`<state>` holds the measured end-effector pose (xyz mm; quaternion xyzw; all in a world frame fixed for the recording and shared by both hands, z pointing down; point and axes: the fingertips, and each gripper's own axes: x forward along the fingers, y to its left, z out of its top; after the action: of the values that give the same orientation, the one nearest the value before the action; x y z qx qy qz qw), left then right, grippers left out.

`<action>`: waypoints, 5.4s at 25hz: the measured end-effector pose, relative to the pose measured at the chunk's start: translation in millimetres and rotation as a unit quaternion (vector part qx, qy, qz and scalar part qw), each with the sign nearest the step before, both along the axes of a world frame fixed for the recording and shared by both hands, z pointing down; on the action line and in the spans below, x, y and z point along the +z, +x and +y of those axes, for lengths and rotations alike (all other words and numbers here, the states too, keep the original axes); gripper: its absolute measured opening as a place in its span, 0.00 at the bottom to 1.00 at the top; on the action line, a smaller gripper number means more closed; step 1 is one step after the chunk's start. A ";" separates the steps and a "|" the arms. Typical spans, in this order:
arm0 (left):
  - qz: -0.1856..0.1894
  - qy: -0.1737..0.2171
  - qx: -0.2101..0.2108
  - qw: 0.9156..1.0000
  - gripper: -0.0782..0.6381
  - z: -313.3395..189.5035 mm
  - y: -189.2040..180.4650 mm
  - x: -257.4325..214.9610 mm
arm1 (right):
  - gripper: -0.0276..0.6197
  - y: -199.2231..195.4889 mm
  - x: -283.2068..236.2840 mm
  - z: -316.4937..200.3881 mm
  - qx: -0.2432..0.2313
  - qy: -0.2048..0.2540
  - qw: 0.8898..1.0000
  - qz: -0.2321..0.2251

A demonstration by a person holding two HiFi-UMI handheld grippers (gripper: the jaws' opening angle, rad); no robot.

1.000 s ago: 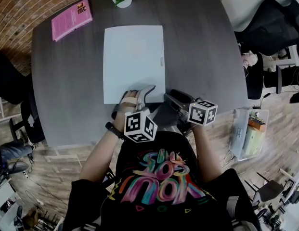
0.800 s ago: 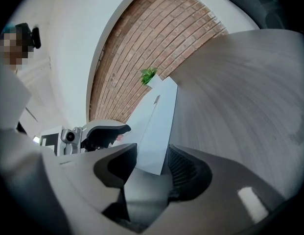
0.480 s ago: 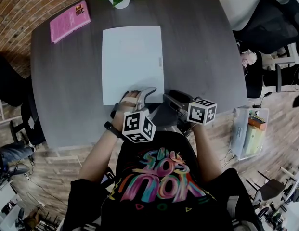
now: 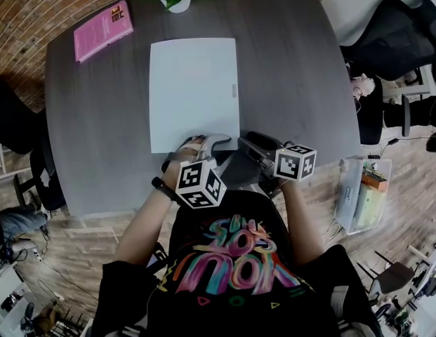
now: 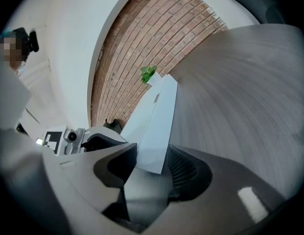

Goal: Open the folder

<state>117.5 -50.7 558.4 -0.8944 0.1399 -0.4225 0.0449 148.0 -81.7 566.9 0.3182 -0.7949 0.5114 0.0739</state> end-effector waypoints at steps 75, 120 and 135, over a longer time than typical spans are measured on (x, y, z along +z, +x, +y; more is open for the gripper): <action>0.311 0.161 -0.439 0.827 0.11 -12.2 -230.2 -214.1 | 0.36 0.4 -3.4 -1.6 -0.024 0.006 0.998 0.063; 0.271 0.196 -0.651 0.682 0.18 8.6 -412.6 -140.9 | 0.32 -5.2 -9.9 -2.8 -0.055 0.047 0.988 0.133; 0.287 0.201 -0.614 0.707 0.28 11.6 -391.8 -163.4 | 0.28 -7.6 -14.7 -7.3 -0.055 0.061 0.986 0.148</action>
<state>-274.2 -39.1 394.9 -0.6586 0.7461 -0.0415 -0.0886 140.3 -89.0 552.2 0.3503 -0.8212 0.4040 0.1993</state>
